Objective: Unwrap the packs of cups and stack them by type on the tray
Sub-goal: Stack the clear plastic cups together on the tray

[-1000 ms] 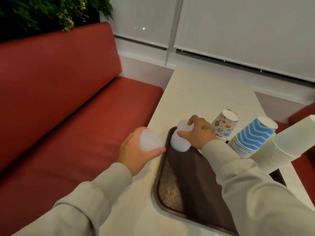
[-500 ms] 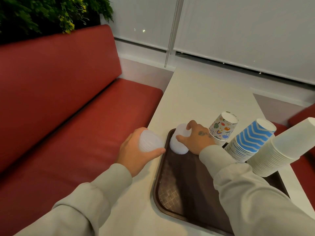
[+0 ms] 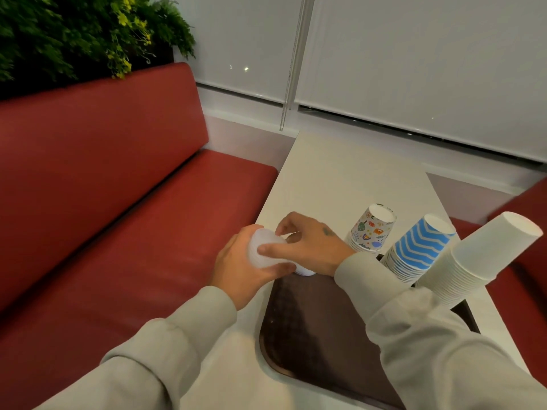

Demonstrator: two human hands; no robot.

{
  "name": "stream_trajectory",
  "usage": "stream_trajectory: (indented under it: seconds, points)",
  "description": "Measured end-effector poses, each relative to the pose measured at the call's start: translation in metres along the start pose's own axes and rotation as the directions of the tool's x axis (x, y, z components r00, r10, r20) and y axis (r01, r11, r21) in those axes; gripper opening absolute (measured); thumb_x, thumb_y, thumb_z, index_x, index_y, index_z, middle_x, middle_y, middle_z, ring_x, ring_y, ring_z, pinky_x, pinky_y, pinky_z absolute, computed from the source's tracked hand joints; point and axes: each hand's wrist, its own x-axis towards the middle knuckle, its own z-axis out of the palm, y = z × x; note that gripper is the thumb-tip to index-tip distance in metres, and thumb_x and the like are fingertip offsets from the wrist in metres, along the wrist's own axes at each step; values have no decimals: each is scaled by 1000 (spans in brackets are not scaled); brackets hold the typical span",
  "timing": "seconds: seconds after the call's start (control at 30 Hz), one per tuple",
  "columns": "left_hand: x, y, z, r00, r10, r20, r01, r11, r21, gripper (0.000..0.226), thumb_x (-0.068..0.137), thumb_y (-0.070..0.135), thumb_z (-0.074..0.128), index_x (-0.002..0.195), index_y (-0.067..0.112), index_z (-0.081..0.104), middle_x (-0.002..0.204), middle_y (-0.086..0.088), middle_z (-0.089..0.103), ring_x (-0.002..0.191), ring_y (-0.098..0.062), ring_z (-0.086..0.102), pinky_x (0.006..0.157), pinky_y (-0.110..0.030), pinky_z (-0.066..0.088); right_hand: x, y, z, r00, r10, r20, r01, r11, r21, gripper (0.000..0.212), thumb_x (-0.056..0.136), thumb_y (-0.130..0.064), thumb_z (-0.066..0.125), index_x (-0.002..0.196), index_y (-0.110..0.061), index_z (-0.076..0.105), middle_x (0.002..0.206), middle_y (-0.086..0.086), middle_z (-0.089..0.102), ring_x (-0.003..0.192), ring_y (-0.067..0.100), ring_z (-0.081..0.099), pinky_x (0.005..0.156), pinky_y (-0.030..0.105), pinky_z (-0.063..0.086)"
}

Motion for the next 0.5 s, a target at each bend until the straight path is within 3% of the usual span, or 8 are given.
stream_trajectory:
  seconds: [0.07, 0.2, 0.33, 0.5]
  points:
    - [-1, 5, -1, 1000, 2, 10, -2, 1000, 16, 72, 67, 54, 83, 127, 38, 47, 117, 17, 56, 97, -4, 55, 69, -12, 40, -4, -4, 1, 1000, -14, -20, 14, 1000, -25, 43, 73, -62, 74, 97, -29, 60, 107, -12, 62, 101, 11, 59, 73, 24, 45]
    - [-4, 5, -2, 999, 21, 31, -21, 999, 25, 67, 65, 55, 84, 121, 41, 51, 112, 19, 58, 94, -1, 57, 67, -9, 40, -9, -5, 0, 998, -30, -50, 31, 999, 8, 37, 73, -57, 75, 93, -29, 60, 104, -10, 62, 98, 11, 60, 71, 21, 46]
    - [-8, 5, -4, 999, 31, 26, -31, 1000, 3, 60, 66, 50, 86, 113, 46, 48, 108, 20, 58, 92, 4, 55, 71, -13, 46, -9, -3, 0, 996, -20, -82, 23, 999, 30, 36, 71, -53, 75, 97, -30, 61, 105, -8, 65, 99, 14, 63, 79, 28, 53]
    - [-4, 9, -2, 998, 38, 45, -40, 998, 39, 56, 68, 51, 84, 108, 46, 44, 101, 21, 53, 85, 3, 52, 66, -8, 40, -7, 1, 0, 999, 2, -53, 1, 999, 49, 42, 70, -58, 78, 97, -30, 63, 106, -8, 65, 101, 14, 62, 81, 28, 55]
